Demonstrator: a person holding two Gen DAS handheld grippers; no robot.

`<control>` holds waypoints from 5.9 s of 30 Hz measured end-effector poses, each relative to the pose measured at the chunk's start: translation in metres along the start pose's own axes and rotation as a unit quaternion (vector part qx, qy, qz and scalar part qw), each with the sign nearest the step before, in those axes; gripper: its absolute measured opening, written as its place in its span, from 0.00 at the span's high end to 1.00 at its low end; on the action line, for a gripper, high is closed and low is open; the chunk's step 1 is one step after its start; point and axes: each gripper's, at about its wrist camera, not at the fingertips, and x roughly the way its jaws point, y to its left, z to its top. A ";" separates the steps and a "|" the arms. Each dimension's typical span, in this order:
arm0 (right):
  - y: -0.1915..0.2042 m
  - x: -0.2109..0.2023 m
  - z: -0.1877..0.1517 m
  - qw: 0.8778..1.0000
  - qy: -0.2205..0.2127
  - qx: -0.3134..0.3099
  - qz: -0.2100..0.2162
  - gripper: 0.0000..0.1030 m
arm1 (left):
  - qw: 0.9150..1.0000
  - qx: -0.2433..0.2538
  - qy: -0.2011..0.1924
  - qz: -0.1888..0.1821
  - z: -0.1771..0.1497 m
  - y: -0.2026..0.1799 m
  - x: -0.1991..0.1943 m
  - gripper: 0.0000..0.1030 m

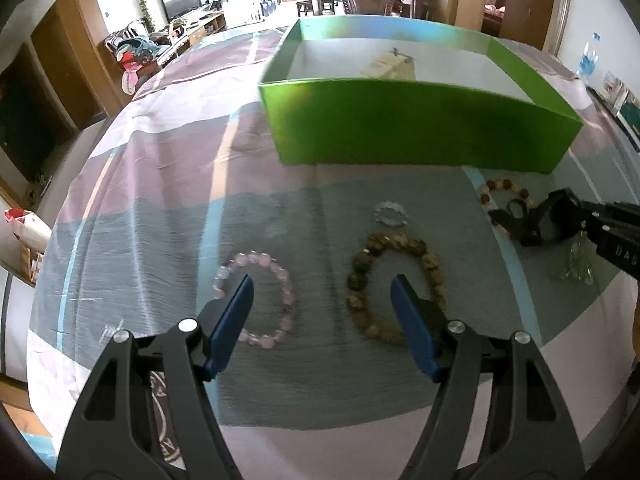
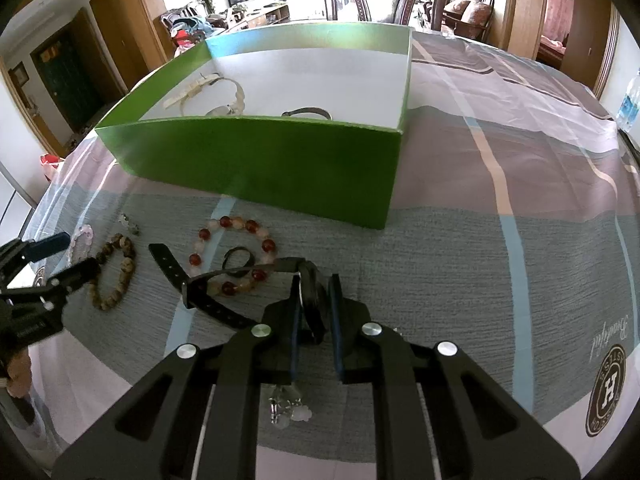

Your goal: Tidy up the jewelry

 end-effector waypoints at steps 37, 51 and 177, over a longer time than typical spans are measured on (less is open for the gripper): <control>0.009 -0.031 0.007 0.998 -0.058 -0.002 0.005 0.91 | 0.998 -0.006 -0.066 -0.017 0.001 0.002 -0.037 0.89; 0.012 -0.076 0.042 0.996 -0.093 -0.004 0.009 0.91 | 0.992 0.016 -0.121 -0.019 0.064 0.023 -0.084 0.89; 0.053 -0.022 -0.050 0.997 0.013 -0.065 0.030 0.78 | 0.998 0.023 -0.058 0.031 -0.043 -0.049 -0.032 0.20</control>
